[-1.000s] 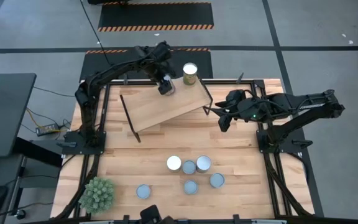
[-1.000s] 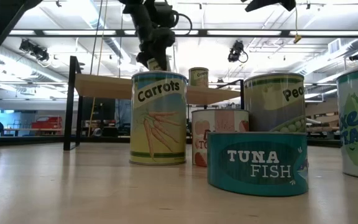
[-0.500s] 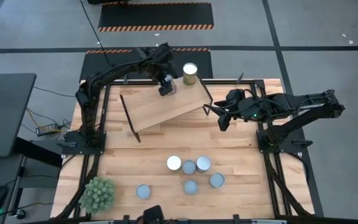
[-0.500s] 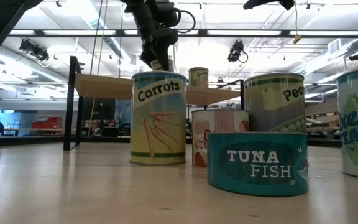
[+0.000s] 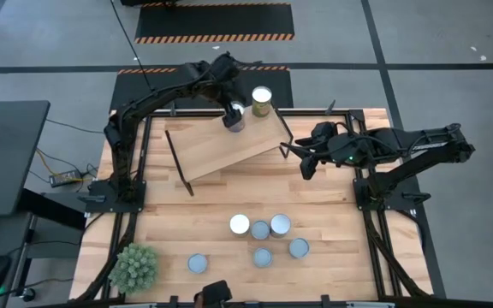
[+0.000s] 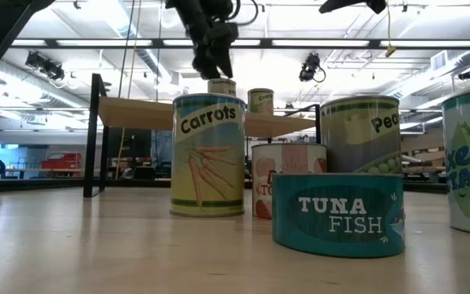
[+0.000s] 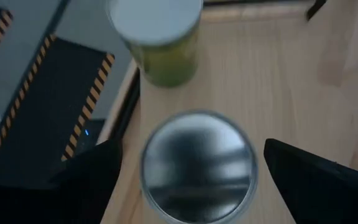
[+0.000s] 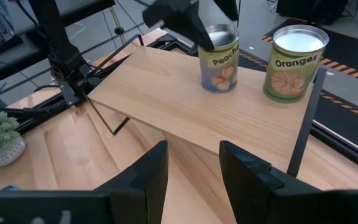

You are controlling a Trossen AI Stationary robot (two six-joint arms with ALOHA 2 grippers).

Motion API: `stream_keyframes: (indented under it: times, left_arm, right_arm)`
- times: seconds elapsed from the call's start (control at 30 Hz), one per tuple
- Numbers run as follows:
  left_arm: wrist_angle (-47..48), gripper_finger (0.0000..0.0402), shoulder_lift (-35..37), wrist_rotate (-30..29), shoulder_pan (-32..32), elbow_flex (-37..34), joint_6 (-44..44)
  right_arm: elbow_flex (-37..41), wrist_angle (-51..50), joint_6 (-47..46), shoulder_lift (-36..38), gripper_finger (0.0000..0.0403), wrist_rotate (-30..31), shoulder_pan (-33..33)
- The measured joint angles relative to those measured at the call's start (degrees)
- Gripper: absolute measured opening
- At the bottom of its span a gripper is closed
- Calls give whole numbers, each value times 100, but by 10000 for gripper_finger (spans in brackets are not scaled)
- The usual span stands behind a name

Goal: Pick and place cans onto a shelf
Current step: Put the canned peaches on the shelf

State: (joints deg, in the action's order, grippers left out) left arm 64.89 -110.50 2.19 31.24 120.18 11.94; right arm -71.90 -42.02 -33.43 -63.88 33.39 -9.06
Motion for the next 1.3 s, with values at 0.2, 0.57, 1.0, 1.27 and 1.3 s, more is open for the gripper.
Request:
stream_keyframes:
  times: [0.2, 0.57, 1.0, 1.27, 1.3]
  left_arm:
    - [280, 396, 11, 10, 36, 499, -13]
    - [1067, 391, 95, 277, 476, 515, -261]
    - [2229, 295, 53, 698, 853, 463, 380]
    - [1229, 257, 37, 426, 717, -355, 398]
    - [1166, 253, 35, 434, 703, -461, 419]
  right_arm:
    - [0, 0, 2, 0, 151, -31, 93]
    - [0, 0, 39, -2, 151, -44, 105]
    - [0, 68, 93, -2, 151, -44, 121]
    - [0, 326, 452, -153, 151, -189, 305]
    - [0, 332, 450, -178, 151, -230, 323]
